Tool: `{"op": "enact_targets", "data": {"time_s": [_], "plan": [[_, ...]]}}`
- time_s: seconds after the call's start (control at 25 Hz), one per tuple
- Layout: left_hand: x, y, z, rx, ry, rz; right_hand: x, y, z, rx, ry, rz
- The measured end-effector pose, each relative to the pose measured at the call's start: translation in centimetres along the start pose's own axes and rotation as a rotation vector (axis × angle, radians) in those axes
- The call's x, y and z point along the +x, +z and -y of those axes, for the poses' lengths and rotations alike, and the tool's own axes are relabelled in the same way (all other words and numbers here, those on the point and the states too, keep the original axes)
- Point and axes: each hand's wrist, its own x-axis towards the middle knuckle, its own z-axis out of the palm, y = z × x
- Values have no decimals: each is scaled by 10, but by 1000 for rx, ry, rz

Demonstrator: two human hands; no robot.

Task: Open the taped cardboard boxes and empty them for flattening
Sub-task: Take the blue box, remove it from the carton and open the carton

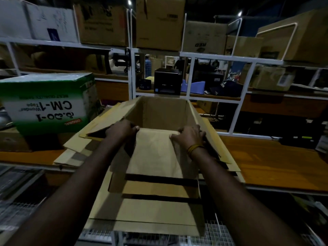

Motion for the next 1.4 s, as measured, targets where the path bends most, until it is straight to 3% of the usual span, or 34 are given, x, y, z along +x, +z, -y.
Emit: {"op": "enact_targets", "data": {"time_s": [0.12, 0.4, 0.6, 0.72, 0.84, 0.96, 1.08, 1.4], "plan": [[5, 34, 7, 21, -111, 30, -7, 26, -23, -83, 17, 10], [2, 54, 5, -41, -120, 21, -5, 36, -39, -204, -65, 71], [-42, 65, -25, 27, -161, -211, -13, 35, -59, -83, -136, 52], [-67, 81, -71, 84, -18, -247, -21, 32, -77, -2, -203, -93], [-81, 97, -120, -21, 142, -208, -22, 20, -105, 64, -257, -204], [-90, 111, -169, -171, 298, -267, -13, -5, -152, 91, -270, -222], [-100, 132, -227, -267, 407, -278, -5, -28, -211, 74, -251, -235], [-131, 237, -415, -225, 580, -122, 10, -124, -410, -47, -56, -316]]}}
